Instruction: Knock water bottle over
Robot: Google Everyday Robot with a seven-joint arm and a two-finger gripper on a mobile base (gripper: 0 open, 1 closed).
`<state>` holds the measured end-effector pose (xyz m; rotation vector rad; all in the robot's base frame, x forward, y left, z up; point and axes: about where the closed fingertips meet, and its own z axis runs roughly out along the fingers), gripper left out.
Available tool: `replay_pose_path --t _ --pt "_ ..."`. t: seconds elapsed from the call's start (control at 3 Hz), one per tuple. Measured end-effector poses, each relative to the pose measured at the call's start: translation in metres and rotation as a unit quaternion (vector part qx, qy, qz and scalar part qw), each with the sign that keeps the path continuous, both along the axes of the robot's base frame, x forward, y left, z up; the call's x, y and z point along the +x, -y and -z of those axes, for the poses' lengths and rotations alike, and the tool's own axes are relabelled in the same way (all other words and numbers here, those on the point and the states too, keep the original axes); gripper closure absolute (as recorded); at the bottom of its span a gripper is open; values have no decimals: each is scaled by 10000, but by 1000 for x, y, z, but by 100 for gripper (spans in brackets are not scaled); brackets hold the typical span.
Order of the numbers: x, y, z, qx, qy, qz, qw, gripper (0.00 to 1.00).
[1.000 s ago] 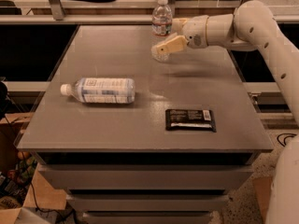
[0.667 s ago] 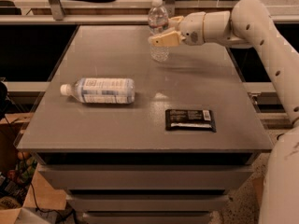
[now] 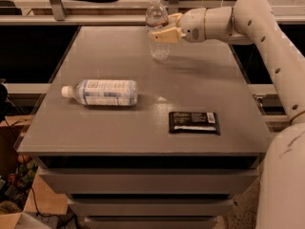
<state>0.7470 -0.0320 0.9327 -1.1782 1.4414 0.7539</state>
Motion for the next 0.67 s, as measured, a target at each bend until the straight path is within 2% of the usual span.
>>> replay_pose_path --t 0.33,0.67 --pt "-6 -1 -8 -445 177 -187 9987 100" --pt "-12 -3 -13 -1200 341 -474 9911 100"
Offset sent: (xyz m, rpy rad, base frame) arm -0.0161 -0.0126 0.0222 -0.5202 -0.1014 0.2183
